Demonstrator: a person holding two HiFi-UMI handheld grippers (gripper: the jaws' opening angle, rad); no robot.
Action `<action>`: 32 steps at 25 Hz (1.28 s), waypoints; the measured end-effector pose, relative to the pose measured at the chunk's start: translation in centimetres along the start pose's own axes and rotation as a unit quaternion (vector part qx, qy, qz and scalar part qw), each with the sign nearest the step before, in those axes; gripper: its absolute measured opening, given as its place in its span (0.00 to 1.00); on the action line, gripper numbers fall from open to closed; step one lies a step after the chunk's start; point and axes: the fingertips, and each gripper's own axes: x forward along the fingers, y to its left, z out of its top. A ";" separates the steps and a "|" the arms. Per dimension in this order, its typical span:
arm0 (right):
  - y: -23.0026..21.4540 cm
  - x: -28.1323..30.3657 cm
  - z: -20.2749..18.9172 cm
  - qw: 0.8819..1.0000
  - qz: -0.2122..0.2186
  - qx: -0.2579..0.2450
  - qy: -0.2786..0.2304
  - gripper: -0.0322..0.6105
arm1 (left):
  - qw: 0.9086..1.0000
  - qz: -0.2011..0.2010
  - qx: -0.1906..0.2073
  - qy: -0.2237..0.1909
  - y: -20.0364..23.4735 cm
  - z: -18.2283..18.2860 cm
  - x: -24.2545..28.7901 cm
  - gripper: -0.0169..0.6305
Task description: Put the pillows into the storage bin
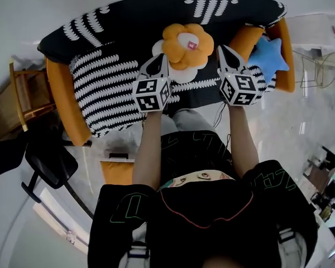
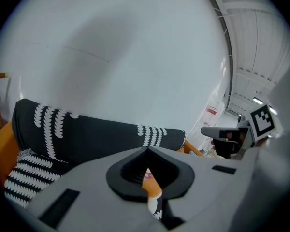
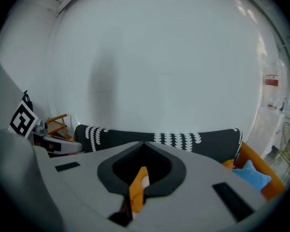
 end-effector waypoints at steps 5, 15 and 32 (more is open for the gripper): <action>-4.1 1.4 -1.8 0.999 -0.008 0.028 0.015 0.05 | 0.999 0.008 0.008 0.029 -0.6 -0.9 3.4 0.02; -9.6 8.6 -6.8 0.997 0.032 0.046 0.060 0.05 | 0.993 0.071 -0.032 0.085 0.1 -6.1 11.1 0.02; -15.0 18.3 -19.1 0.984 0.062 0.067 0.154 0.05 | 0.976 0.159 -0.050 0.143 6.0 -13.7 19.6 0.02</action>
